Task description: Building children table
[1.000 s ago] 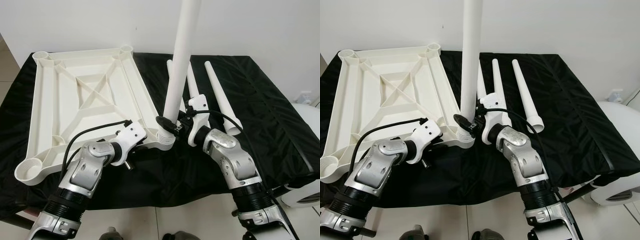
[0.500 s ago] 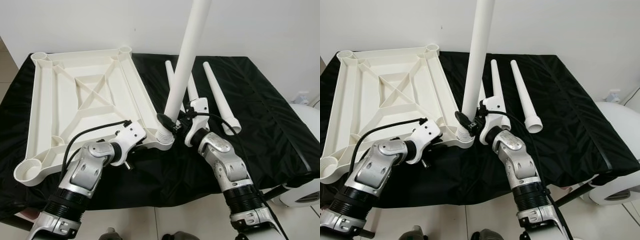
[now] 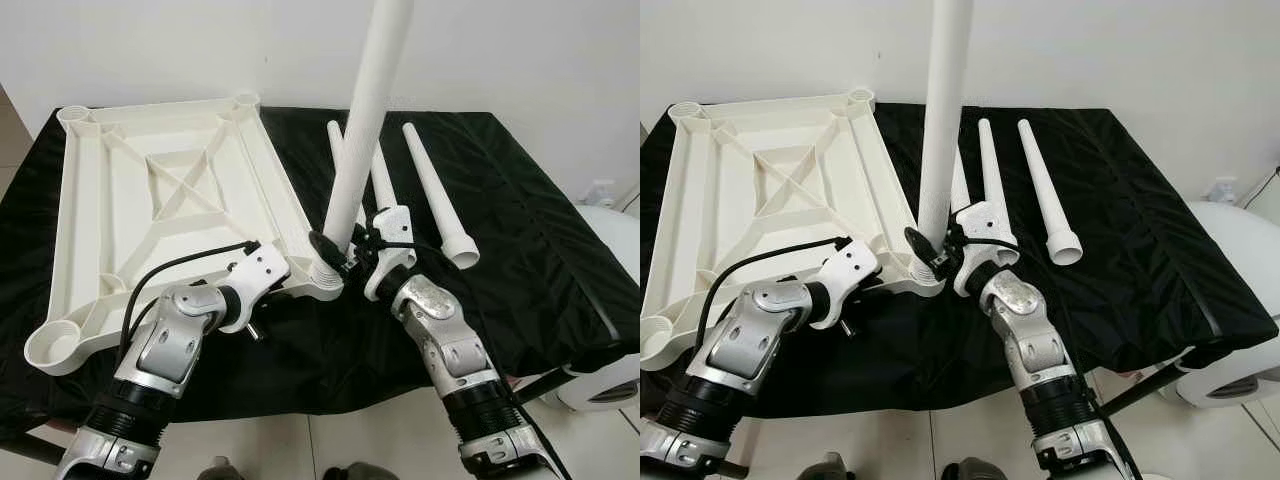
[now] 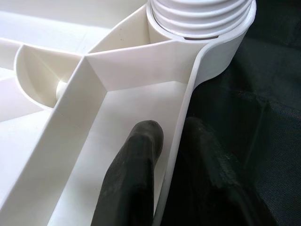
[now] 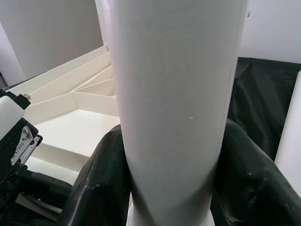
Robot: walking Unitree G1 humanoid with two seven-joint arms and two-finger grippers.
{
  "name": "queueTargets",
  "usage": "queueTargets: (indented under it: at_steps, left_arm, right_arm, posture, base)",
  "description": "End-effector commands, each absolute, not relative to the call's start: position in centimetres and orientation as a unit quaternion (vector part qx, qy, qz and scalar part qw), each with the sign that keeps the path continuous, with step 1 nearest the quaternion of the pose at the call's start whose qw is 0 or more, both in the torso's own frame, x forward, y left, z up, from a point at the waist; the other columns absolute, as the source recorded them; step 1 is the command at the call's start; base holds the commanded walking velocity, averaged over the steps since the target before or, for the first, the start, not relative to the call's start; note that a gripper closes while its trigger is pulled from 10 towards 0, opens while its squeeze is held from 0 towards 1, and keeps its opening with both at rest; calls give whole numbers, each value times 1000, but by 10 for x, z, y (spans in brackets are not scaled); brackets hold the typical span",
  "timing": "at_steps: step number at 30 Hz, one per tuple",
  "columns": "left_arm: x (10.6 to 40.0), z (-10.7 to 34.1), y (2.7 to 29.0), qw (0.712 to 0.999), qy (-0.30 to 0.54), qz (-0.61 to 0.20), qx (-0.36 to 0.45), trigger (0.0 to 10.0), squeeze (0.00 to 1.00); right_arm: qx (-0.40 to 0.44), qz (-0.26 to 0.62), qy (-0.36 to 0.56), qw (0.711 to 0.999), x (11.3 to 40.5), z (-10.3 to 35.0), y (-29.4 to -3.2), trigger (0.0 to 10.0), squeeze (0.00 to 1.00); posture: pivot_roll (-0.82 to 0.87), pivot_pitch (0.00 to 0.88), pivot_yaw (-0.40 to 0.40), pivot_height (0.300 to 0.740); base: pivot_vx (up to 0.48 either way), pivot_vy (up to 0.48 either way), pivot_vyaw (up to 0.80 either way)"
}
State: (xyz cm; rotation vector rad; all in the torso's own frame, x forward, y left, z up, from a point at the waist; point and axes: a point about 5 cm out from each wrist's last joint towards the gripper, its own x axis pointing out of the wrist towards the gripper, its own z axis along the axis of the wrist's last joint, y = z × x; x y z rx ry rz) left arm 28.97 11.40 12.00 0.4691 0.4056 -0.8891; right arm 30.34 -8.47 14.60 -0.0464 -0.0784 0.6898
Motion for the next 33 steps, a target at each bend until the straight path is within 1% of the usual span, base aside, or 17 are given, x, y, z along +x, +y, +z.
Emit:
queueTargets:
  at_steps: [1, 10, 12, 18, 33]
  left_arm:
    - [291, 118, 119, 881, 189, -373, 220, 10000, 0]
    - [291, 118, 119, 881, 190, -373, 220, 10000, 0]
    - [291, 118, 119, 882, 189, -372, 220, 10000, 0]
    - [291, 118, 120, 881, 189, -372, 222, 10000, 0]
    - [289, 118, 120, 881, 191, -371, 221, 10000, 0]
  right_arm:
    - [-48, 314, 45, 947, 300, 112, -99, 10000, 0]
    - [-40, 299, 51, 952, 301, 107, -104, 10000, 0]
    - [-27, 276, 60, 959, 304, 103, -108, 10000, 0]
    - [-25, 259, 59, 964, 306, 102, -110, 10000, 0]
    - [-31, 260, 53, 964, 305, 101, -108, 10000, 0]
  posture:
    - [39, 33, -71, 740]
    - [37, 36, -69, 740]
    - [35, 37, -68, 740]
    - [35, 41, -67, 740]
    - [39, 46, -70, 740]
  base:
    - [0, 0, 0]
    - [0, 0, 0]
    - [0, 0, 0]
    - [0, 0, 0]
    - [0, 0, 0]
